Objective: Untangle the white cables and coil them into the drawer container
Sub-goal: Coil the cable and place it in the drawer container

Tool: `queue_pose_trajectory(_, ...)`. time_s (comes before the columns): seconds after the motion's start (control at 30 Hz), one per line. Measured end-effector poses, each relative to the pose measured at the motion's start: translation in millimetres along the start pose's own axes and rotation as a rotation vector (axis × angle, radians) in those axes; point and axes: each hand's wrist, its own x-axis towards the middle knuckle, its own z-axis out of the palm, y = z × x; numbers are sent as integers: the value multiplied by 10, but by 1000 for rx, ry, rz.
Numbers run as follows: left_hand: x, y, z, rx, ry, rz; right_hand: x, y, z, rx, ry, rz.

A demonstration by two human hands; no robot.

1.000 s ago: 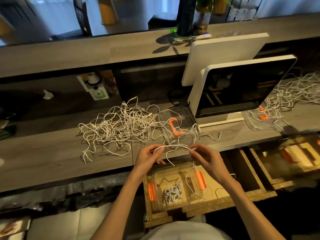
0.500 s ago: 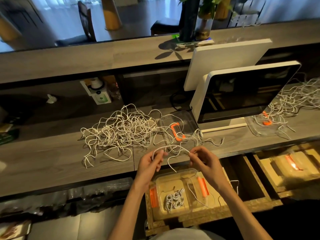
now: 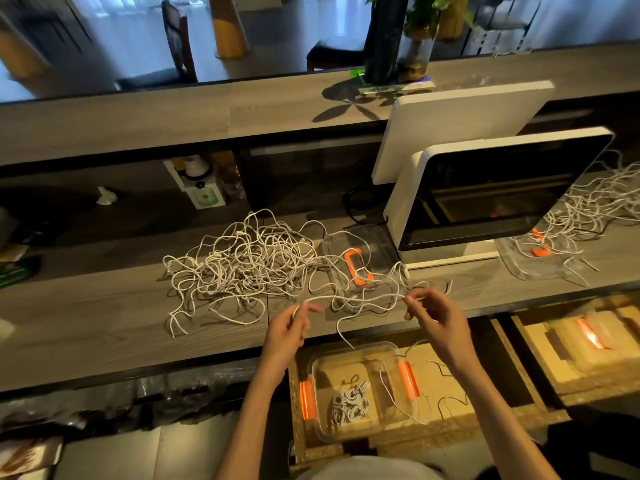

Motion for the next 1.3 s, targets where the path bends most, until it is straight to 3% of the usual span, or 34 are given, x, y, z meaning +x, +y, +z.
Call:
queue_pose_trajectory(0.1,14,78,29,-339,23,-134,-54,23,46,18,-60,26)
queue_pose_trajectory(0.23,50,88,9,-527,67,-125,-186,89,148,14,-196,47)
queue_pose_trajectory(0.4,79,84,39,-558,190,-98,-313,166,193,-6,-329,107)
queue_pose_trajectory(0.57,113,72,87,-682,183,-146,-359,127,200,-64,-564,152)
queue_pose_trajectory(0.73,126,46,167,-429,127,-218,-305,6,270,16,-663,147)
queue_pose_trajectory(0.83,93,58,230,-194,-16,-274,-255,-71,363,48,-619,128)
queue_pose_trajectory(0.93,32,123,299,-67,-185,-358,-173,-82,457,73,-464,118)
queue_pose_trajectory(1.1,-67,263,298,-87,-461,-371,-39,-88,485,-72,-259,88)
queue_pose_trajectory(1.3,-77,269,243,-53,-604,-264,58,-75,419,-206,-234,18)
